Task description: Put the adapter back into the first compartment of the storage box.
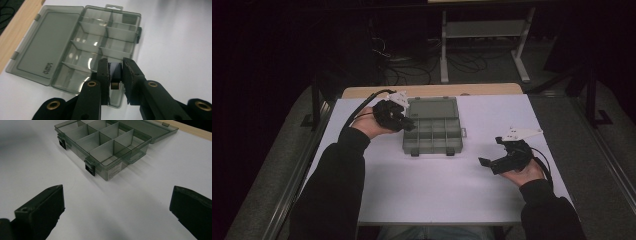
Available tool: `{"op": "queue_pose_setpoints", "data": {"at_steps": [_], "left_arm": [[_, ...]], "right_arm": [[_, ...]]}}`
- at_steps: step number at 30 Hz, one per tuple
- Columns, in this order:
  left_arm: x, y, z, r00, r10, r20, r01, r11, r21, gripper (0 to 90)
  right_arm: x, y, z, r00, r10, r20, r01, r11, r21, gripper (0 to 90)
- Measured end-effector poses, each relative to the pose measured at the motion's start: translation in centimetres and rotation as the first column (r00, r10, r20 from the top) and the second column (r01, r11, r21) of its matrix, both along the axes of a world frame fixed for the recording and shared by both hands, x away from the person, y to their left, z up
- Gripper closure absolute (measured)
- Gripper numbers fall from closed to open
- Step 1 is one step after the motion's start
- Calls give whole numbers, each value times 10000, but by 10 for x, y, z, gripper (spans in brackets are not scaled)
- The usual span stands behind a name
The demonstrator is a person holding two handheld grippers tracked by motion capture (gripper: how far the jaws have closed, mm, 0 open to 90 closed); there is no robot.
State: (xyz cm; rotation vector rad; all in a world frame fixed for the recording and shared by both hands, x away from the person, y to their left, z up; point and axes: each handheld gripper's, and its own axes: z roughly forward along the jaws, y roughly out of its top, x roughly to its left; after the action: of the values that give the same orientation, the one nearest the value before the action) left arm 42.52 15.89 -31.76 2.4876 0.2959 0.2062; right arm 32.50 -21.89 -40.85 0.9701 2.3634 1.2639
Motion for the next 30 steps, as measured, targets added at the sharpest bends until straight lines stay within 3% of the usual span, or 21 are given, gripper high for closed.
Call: {"op": "queue_pose_setpoints", "data": {"at_steps": [13, 20, 30], "left_arm": [[27, 5, -7, 9979, 646, 23, -645, 9976, -253, 764], [40, 13, -11, 9913, 1284, 287, -1259, 9892, -751, 765], [54, 20, -22, 9793, 1998, 316, -1960, 9759, -960, 765]], "right_arm": [[0, 0, 0, 10000, 3, 22, -3, 10000, 8, 0], [1, 0, 0, 10000, 9, 1, -9, 10000, 12, 0], [1, 0, -1, 10000, 25, -22, -25, 10000, -13, 0]]}}
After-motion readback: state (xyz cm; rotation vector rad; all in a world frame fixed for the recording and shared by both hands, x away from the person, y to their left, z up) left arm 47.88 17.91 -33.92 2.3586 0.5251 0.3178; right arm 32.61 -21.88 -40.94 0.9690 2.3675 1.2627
